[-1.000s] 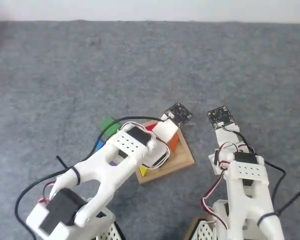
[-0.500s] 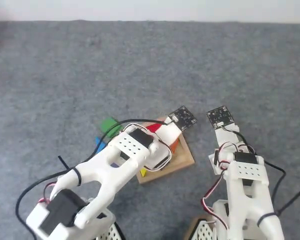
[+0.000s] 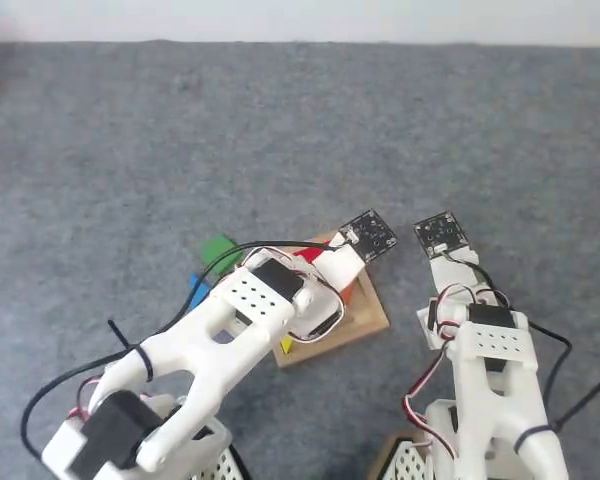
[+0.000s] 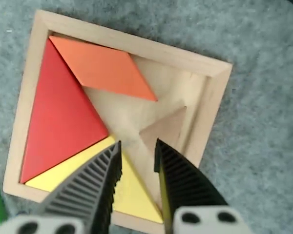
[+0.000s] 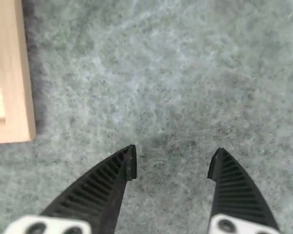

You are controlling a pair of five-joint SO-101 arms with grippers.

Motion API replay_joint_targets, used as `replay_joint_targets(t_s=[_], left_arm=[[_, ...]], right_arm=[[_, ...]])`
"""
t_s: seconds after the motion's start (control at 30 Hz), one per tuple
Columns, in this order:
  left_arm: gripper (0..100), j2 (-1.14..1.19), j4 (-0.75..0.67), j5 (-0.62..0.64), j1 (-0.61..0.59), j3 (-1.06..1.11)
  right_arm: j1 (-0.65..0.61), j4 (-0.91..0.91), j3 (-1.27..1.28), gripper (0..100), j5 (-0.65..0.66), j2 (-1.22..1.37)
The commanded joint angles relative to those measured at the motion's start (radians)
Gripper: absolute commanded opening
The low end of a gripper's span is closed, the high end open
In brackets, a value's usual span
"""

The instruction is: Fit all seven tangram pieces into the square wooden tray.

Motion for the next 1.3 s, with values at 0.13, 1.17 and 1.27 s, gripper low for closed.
replay_joint_targets(t_s=[0.13,1.17,1.27], left_arm=[[12,0.009,-0.012,-0.023,0.008,-0.018],[12,0.008,-0.020,0.175,-0.089,-0.119],[12,-0.172,-0.005,0.229,-0.106,-0.124]], right_arm=[[-0.007,-0.018,-0.003,24.9,0.003,-0.019],[-0.007,0.012,-0.015,25.2,-0.020,-0.030],[-0.002,0.074,-0.063,25.2,-0.009,-0.030]])
